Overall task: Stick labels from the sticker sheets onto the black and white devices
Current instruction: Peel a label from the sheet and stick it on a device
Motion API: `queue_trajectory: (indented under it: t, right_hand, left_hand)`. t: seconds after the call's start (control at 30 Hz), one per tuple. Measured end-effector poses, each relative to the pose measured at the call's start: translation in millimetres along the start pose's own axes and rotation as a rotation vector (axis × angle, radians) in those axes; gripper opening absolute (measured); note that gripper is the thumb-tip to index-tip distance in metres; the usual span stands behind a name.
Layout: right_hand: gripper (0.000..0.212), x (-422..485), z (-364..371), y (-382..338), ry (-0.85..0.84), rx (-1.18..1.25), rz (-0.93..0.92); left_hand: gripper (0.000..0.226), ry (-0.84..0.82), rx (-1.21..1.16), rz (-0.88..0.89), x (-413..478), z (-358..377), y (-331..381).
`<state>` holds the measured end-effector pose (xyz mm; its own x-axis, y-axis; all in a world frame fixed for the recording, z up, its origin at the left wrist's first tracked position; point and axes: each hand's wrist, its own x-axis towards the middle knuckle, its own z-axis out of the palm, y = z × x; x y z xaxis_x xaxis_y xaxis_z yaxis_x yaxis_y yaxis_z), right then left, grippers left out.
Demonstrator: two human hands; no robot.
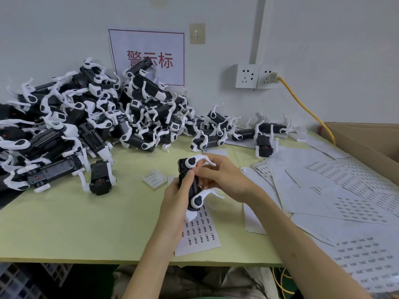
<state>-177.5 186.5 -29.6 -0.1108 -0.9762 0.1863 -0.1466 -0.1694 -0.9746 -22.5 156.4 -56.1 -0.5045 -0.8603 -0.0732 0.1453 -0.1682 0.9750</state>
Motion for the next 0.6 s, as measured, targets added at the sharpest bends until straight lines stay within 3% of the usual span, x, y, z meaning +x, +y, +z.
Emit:
queue_trajectory:
  t: [0.43,0.6]
  right_hand:
    - [0.013,1.1,-4.1,-0.7,-0.037,0.015,0.001]
    - [0.018,1.1,-17.0,-6.4,0.138,0.055,-0.105]
  left_hand:
    - [0.033,0.054,0.006,0.000,0.8,-1.8,-2.0]
    - [0.026,0.013,0.008,0.030,-1.7,-1.6,0.5]
